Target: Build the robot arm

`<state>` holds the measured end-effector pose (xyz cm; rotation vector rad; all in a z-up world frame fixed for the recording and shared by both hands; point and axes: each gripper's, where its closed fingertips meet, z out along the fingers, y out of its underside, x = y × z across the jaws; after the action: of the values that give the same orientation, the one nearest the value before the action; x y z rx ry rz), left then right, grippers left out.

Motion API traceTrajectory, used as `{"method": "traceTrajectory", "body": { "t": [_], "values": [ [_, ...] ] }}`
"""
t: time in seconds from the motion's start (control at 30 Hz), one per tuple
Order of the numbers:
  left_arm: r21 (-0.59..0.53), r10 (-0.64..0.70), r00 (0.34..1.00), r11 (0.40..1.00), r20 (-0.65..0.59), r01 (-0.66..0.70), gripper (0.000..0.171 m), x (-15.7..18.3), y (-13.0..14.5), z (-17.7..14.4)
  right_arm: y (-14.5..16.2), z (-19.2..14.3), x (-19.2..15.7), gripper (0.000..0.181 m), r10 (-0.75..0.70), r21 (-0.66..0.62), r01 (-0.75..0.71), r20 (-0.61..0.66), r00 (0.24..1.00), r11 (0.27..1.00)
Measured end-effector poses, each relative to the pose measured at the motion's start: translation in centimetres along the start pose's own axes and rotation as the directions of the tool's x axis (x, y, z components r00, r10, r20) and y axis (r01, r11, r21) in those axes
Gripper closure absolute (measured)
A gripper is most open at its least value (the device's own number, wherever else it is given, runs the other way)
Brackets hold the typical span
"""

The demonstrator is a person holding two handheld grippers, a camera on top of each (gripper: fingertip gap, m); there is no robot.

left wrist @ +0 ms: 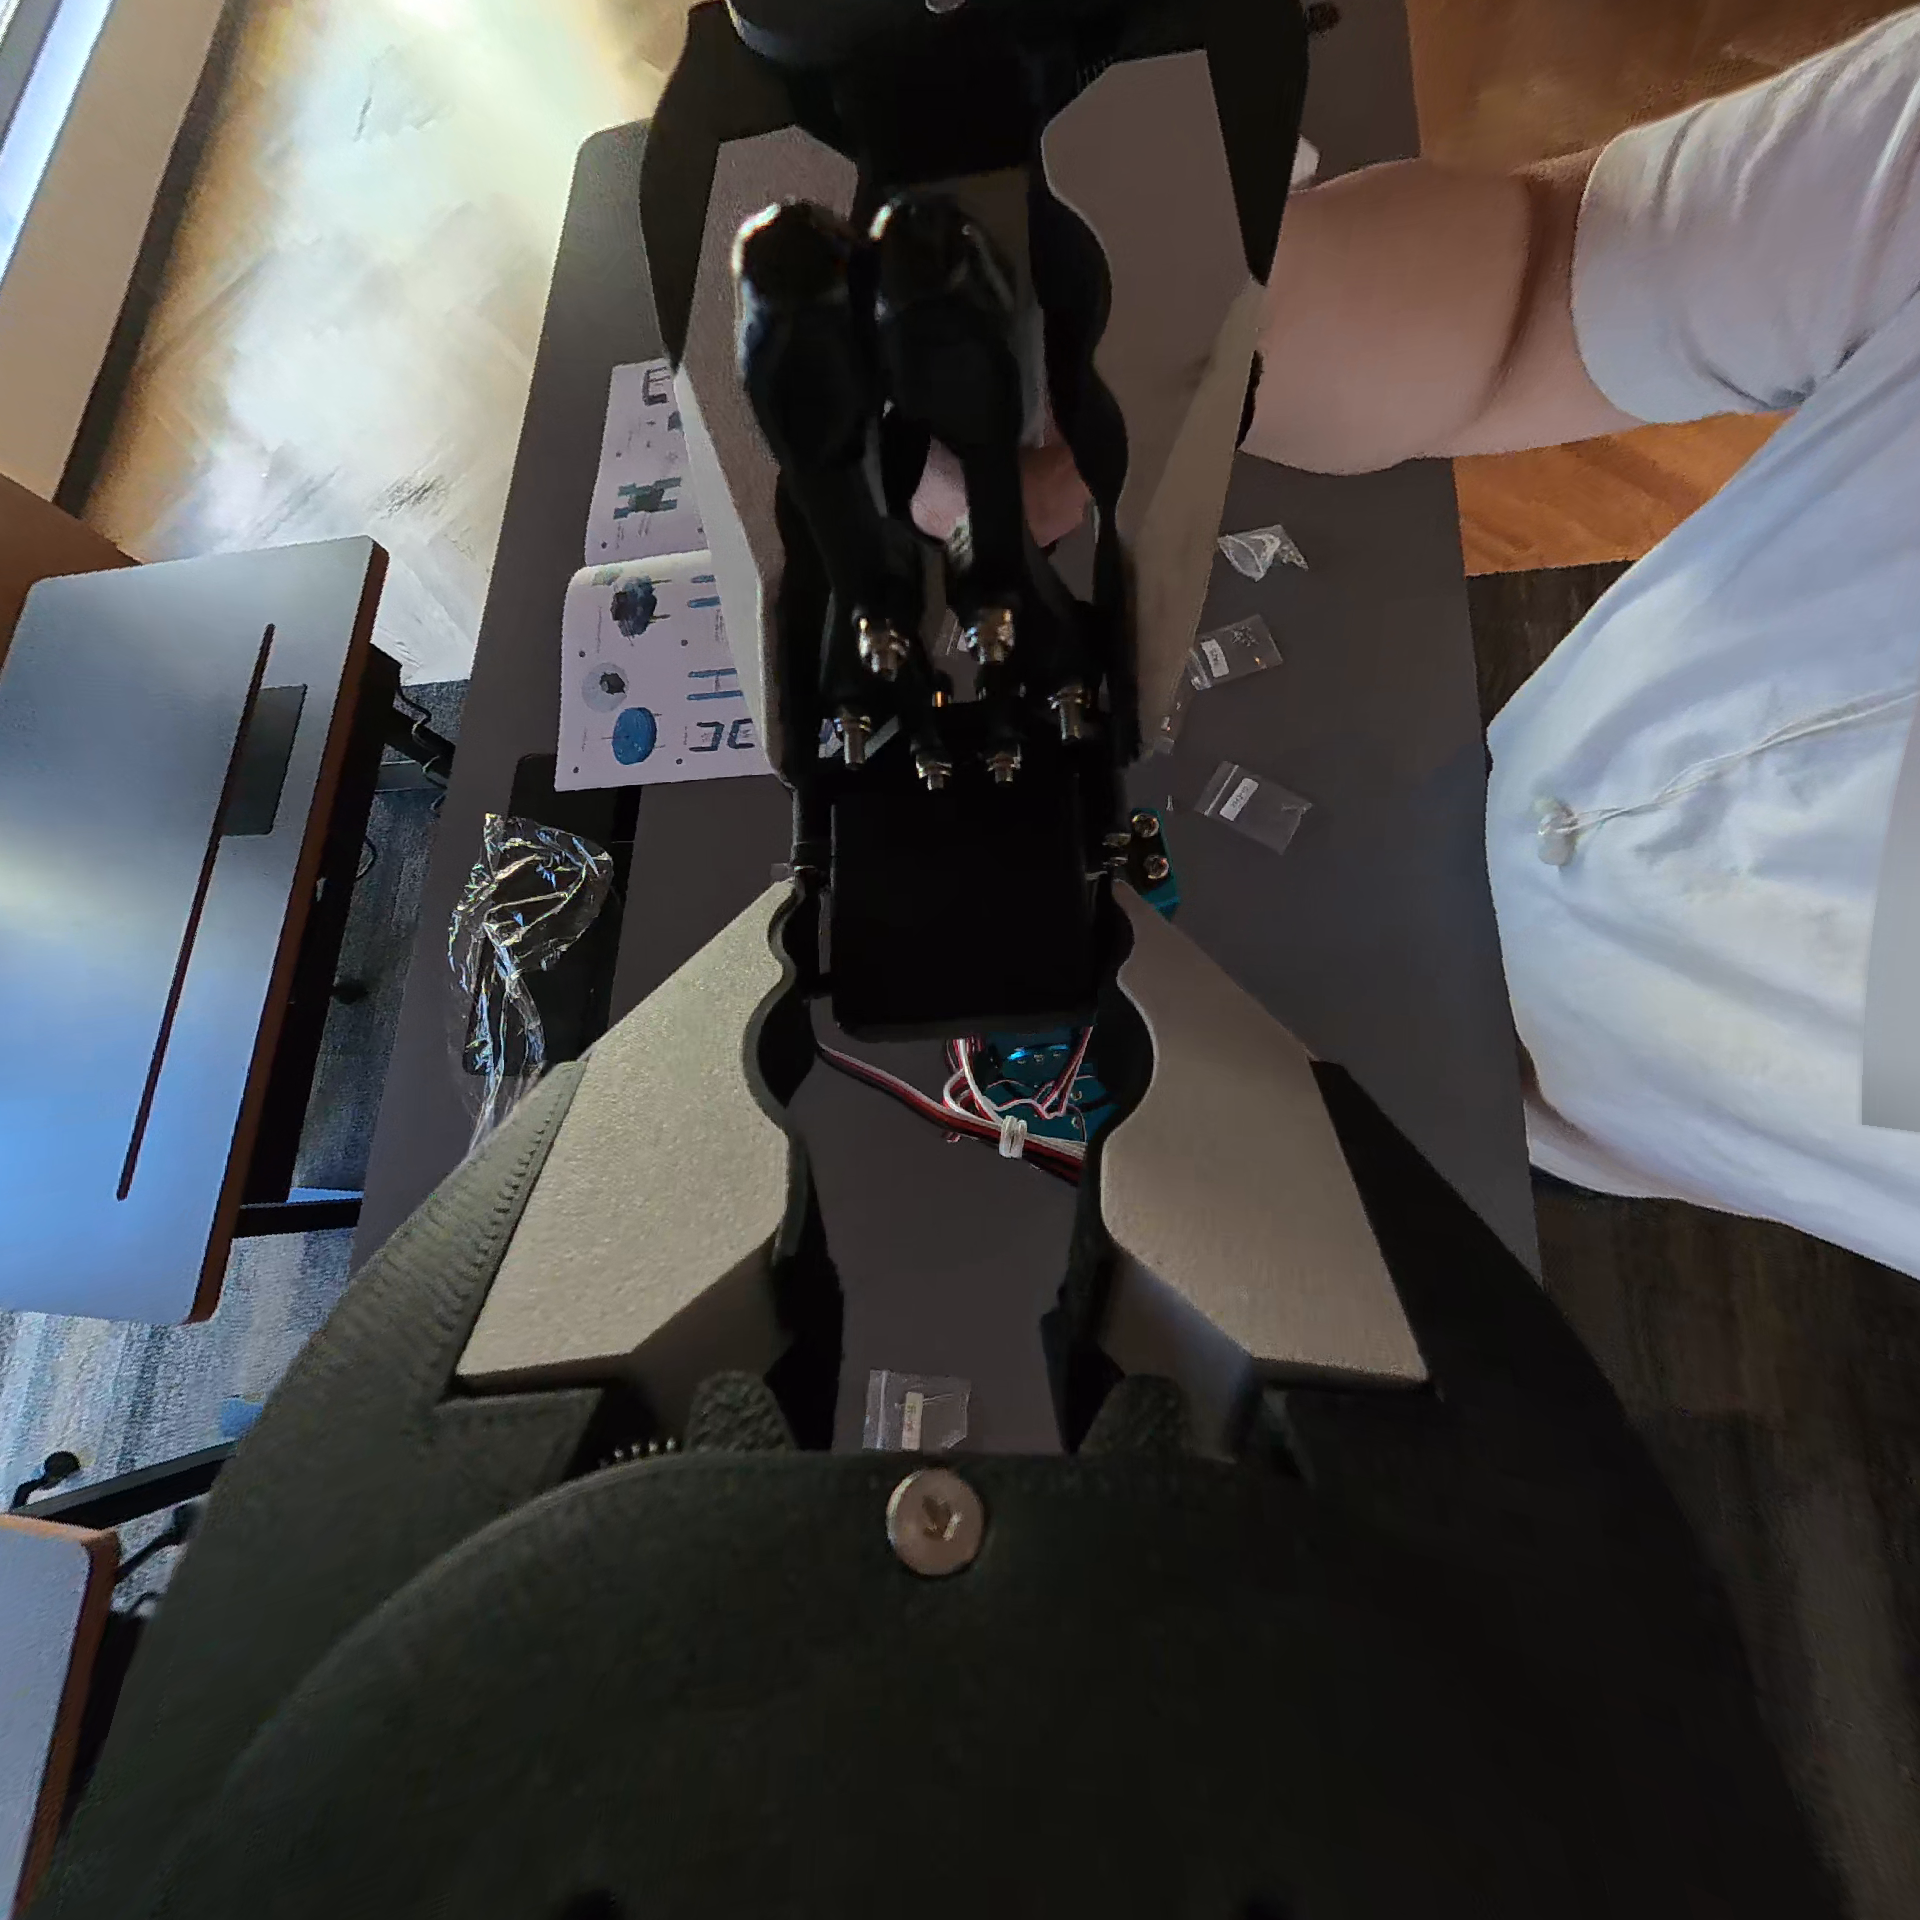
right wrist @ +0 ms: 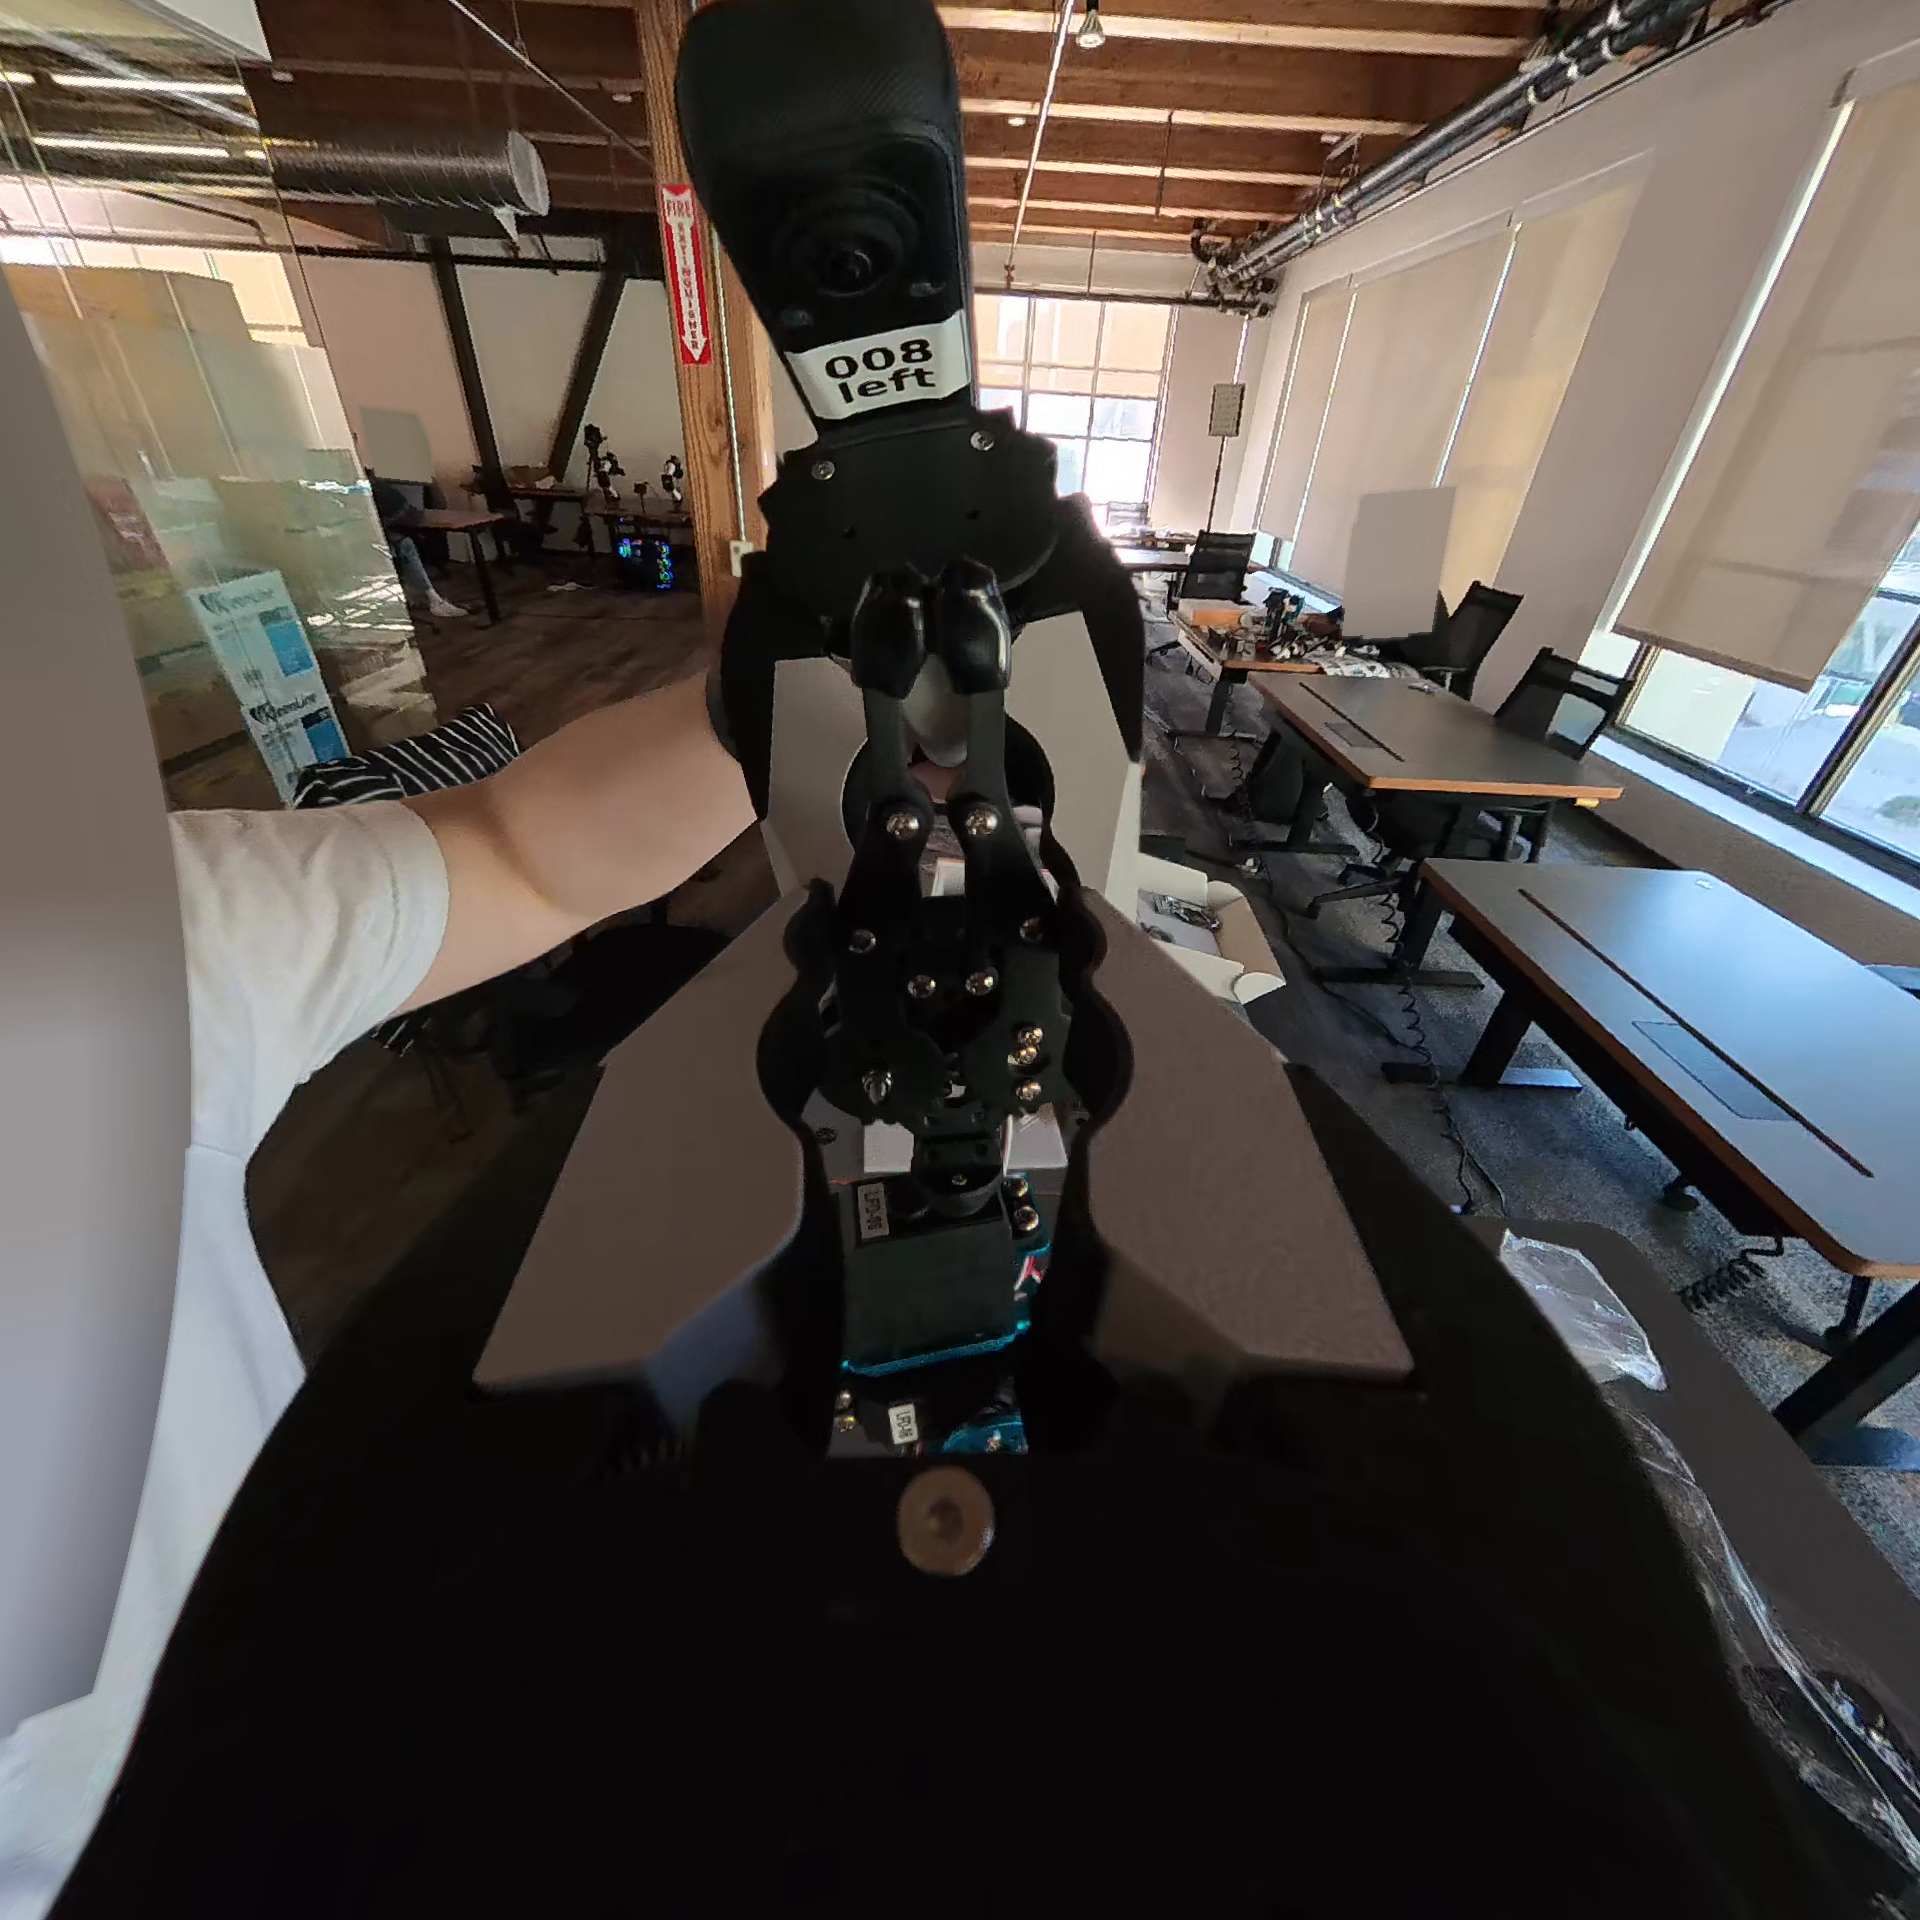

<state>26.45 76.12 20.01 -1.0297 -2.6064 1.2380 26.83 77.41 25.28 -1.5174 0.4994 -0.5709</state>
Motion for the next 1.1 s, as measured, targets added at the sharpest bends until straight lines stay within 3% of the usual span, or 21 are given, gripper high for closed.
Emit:
{"method": "traceTrajectory", "body": {
  "t": [0.23,0.63,0.87,1.1],
  "values": [
    [-0.06,0.035,0.998,0.998,0.056,-0.031,0.119,-0.07,0.06,-0.03,-0.05,-0.11,-0.2,0.139,-0.02,0.033,0.019,0.033,0.999,0.999],
    [-0.089,-0.068,0.995,0.993,0.071,0.074,0.12,0.52,0.01,0.11,-0.02,-0.21,-0.54,0.139,0.021,0.014,-0.023,0.096,0.995,1.0],
    [-0.07,0.006,0.999,0.998,0.048,-0.002,0.119,0.42,0.31,0.19,0.05,0.29,-0.61,0.139,-0.058,-0.017,0.058,0.016,0.998,0.998],
    [-0.137,0.08,0.995,0.988,0.063,-0.071,0.119,0.26,0.31,0.19,0.05,0.03,-0.83,0.139,-0.13,0.005,0.13,-0.016,0.991,0.991]
  ]
}}
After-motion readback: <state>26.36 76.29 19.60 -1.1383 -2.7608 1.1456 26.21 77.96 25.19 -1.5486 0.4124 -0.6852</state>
